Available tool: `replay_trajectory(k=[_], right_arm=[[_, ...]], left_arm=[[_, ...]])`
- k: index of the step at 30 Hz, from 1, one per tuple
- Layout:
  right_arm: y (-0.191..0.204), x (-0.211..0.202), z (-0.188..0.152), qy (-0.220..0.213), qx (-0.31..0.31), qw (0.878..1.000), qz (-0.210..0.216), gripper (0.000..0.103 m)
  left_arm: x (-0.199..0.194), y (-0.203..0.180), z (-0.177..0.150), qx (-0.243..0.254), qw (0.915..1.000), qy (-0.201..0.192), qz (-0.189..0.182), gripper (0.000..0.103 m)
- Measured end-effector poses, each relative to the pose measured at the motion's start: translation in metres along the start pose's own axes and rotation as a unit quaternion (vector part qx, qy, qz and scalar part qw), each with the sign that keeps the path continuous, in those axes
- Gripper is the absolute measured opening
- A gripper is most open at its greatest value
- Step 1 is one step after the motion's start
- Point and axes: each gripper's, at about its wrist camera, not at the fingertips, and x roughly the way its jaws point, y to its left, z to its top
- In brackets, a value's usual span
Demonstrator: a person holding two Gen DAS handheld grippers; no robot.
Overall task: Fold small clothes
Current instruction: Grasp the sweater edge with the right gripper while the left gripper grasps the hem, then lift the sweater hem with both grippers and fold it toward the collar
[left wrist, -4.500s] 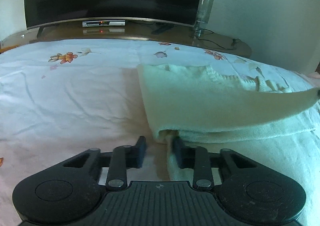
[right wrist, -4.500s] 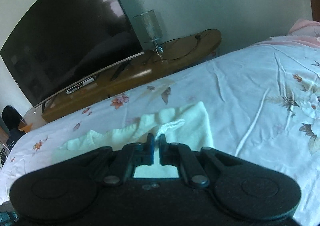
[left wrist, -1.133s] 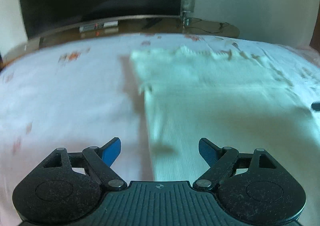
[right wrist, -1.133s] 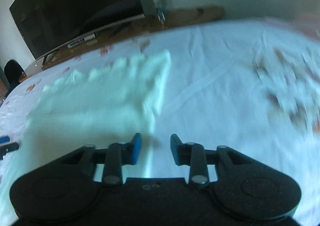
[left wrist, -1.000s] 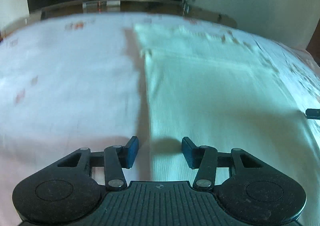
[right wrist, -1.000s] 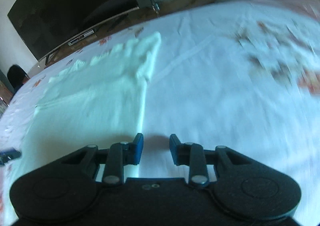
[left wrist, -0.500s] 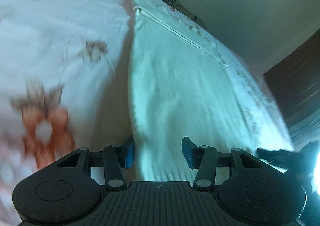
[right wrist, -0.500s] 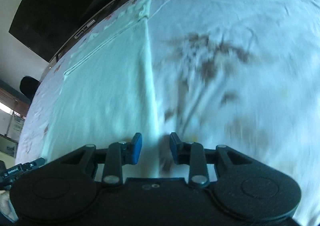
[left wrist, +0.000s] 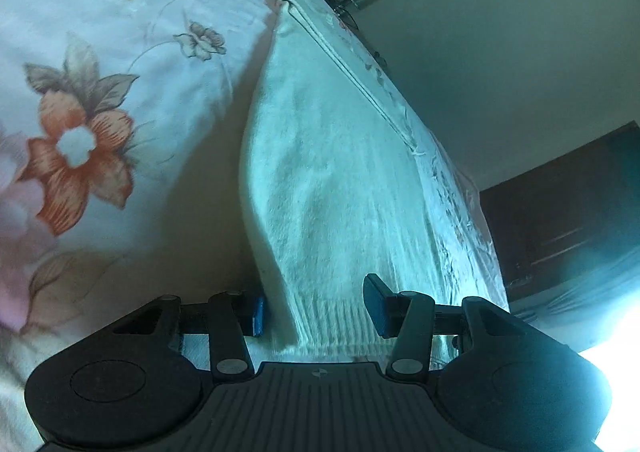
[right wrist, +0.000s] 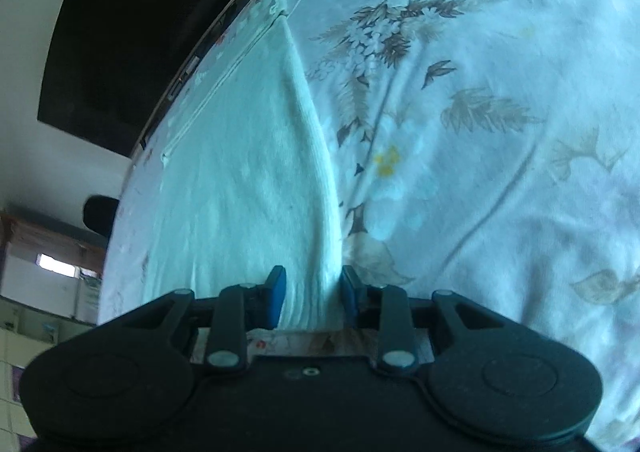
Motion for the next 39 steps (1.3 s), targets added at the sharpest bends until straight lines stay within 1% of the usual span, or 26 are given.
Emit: replay_trajectory(k=[2, 3, 4, 5, 6, 8, 10, 11, 12, 13, 15, 17, 18, 19, 20, 21, 23, 24, 26, 29, 35, 39], right_arm=[[-0.002, 0.001, 0.000, 0.000, -0.003, 1.000, 0.002, 0.028], [-0.001, 0.003, 0.001, 0.001, -0.010, 1.000, 0.003, 0.027], [-0.001, 0.004, 0.001, 0.002, -0.013, 1.000, 0.003, 0.025], [-0.002, 0.003, 0.000, 0.002, -0.014, 1.000, 0.004, 0.023], [-0.004, 0.004, 0.001, 0.003, -0.013, 1.000, 0.006, 0.021], [-0.007, 0.004, 0.000, 0.003, -0.009, 1.000, 0.009, 0.014], [-0.010, 0.004, 0.000, 0.003, -0.003, 1.000, 0.014, 0.012], [-0.010, 0.003, -0.002, 0.003, -0.004, 1.000, 0.016, 0.008], [-0.010, 0.001, -0.003, 0.003, -0.011, 1.000, 0.015, 0.008], [-0.007, 0.002, -0.003, 0.002, -0.018, 1.000, 0.014, 0.006], [-0.001, -0.001, -0.004, -0.003, -0.032, 0.999, 0.020, 0.006], [0.007, -0.006, -0.003, -0.015, -0.045, 0.998, 0.028, 0.005], [0.011, -0.012, -0.002, -0.024, -0.050, 0.998, 0.037, 0.005], [0.013, -0.017, -0.002, -0.033, -0.055, 0.997, 0.042, 0.005], [0.014, -0.019, -0.002, -0.038, -0.061, 0.997, 0.040, 0.005], [0.011, -0.018, -0.002, -0.037, -0.066, 0.997, 0.025, 0.005], [0.000, -0.008, -0.004, -0.020, -0.057, 0.998, -0.001, 0.005], [-0.006, -0.004, -0.004, -0.016, -0.048, 0.999, -0.003, 0.005], [-0.009, -0.006, -0.006, -0.024, -0.035, 0.999, 0.006, 0.005], [-0.002, -0.008, -0.006, -0.034, -0.046, 0.998, 0.005, 0.005], [0.032, -0.020, 0.008, -0.066, -0.094, 0.993, 0.002, 0.005], [0.058, -0.029, 0.027, -0.085, -0.134, 0.987, 0.002, 0.005]], left_arm=[[0.003, -0.001, 0.001, 0.003, 1.0000, 0.000, 0.001, 0.049], [0.003, -0.001, 0.002, 0.005, 1.0000, 0.000, -0.001, 0.041], [0.003, 0.000, 0.002, 0.006, 1.0000, 0.001, 0.004, 0.037], [0.003, 0.001, 0.002, 0.007, 0.9999, 0.003, 0.009, 0.031], [0.005, 0.002, 0.003, 0.008, 0.9999, 0.002, 0.012, 0.028], [0.005, 0.004, 0.004, 0.005, 0.9999, 0.000, 0.015, 0.027], [0.005, 0.003, 0.004, 0.011, 0.9998, -0.002, 0.017, 0.026], [0.005, 0.003, 0.004, 0.012, 0.9998, -0.003, 0.016, 0.020], [0.005, 0.003, 0.005, 0.016, 0.9997, -0.004, 0.016, 0.004], [0.002, 0.003, 0.004, 0.018, 0.9997, -0.011, 0.014, 0.004], [-0.007, 0.001, 0.005, 0.020, 0.9992, -0.033, -0.003, 0.004], [-0.016, -0.001, 0.007, 0.027, 0.9984, -0.049, -0.003, 0.004], [-0.017, -0.001, 0.008, 0.032, 0.9982, -0.051, -0.001, 0.004], [-0.015, 0.002, 0.008, 0.036, 0.9982, -0.047, 0.011, 0.004], [-0.012, 0.007, 0.006, 0.036, 0.9982, -0.038, 0.028, 0.004], [-0.008, 0.013, 0.003, 0.034, 0.9983, -0.028, 0.038, 0.004], [-0.008, 0.020, -0.001, 0.022, 0.9988, -0.034, 0.027, 0.004], [-0.009, 0.019, -0.001, 0.021, 0.9987, -0.037, 0.027, 0.004], [-0.012, 0.015, -0.002, 0.025, 0.9984, -0.043, 0.027, 0.004], [-0.016, 0.009, 0.000, 0.033, 0.9978, -0.054, 0.021, 0.004], [-0.028, -0.009, 0.018, 0.048, 0.9957, -0.080, 0.005, 0.004], [-0.035, -0.031, 0.046, 0.062, 0.9925, -0.104, -0.013, 0.004]])
